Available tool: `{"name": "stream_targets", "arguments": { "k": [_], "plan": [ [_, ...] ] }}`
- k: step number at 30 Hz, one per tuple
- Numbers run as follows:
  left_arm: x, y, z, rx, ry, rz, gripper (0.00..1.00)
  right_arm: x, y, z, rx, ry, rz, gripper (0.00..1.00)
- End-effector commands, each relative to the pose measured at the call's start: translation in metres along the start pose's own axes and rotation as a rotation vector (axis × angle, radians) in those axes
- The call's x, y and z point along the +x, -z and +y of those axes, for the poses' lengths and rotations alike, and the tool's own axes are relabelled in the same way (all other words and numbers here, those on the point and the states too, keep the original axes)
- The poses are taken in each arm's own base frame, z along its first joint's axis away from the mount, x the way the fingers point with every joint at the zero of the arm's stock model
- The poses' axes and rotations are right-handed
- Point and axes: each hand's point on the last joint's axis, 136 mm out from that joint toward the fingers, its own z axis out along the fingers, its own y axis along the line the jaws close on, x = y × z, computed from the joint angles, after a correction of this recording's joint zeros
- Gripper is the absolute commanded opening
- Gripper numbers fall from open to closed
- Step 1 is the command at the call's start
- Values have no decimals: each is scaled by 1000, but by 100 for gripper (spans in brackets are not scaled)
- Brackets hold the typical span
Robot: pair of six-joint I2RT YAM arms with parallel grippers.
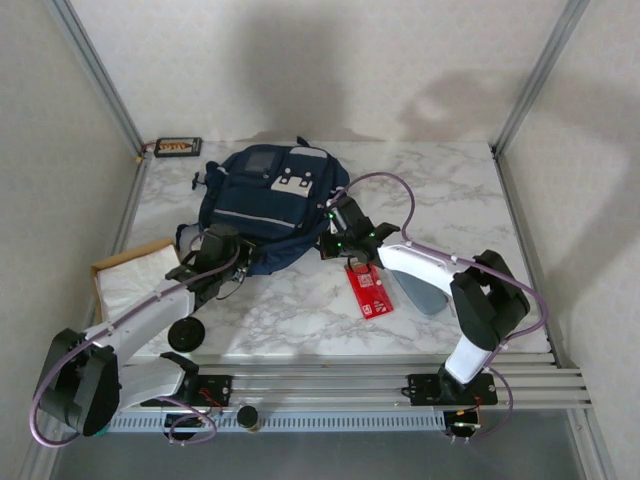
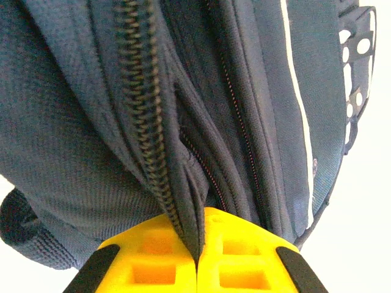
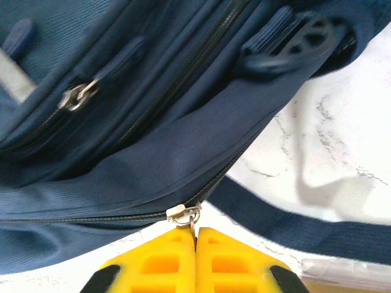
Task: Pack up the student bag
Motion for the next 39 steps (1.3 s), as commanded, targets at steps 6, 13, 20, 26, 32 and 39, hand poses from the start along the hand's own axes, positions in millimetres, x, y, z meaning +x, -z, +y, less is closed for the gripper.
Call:
{"name": "stream_targets", "arguments": {
  "k": [6,13,20,26,32,39],
  "plan": [
    [-54,19,39,-143,-88,-182,0,-44,-5,-101,290,-155,-54,0],
    [-58,23,30,-134,-140,-171,0,-70,-29,-123,306,-184,-71,0],
    [-46,12,18,-88,-186,-97,0,-73,-15,-97,156,-175,-69,1],
    [-38,3,10,-54,-218,-52,0,-63,18,-51,-64,-196,-63,36],
    [-30,-2,9,-37,-235,-15,0,-76,13,-30,-177,-245,-71,57],
    [-29,-2,12,-44,-255,-10,0,-113,-33,-18,-212,-360,-68,64]
  ]
}}
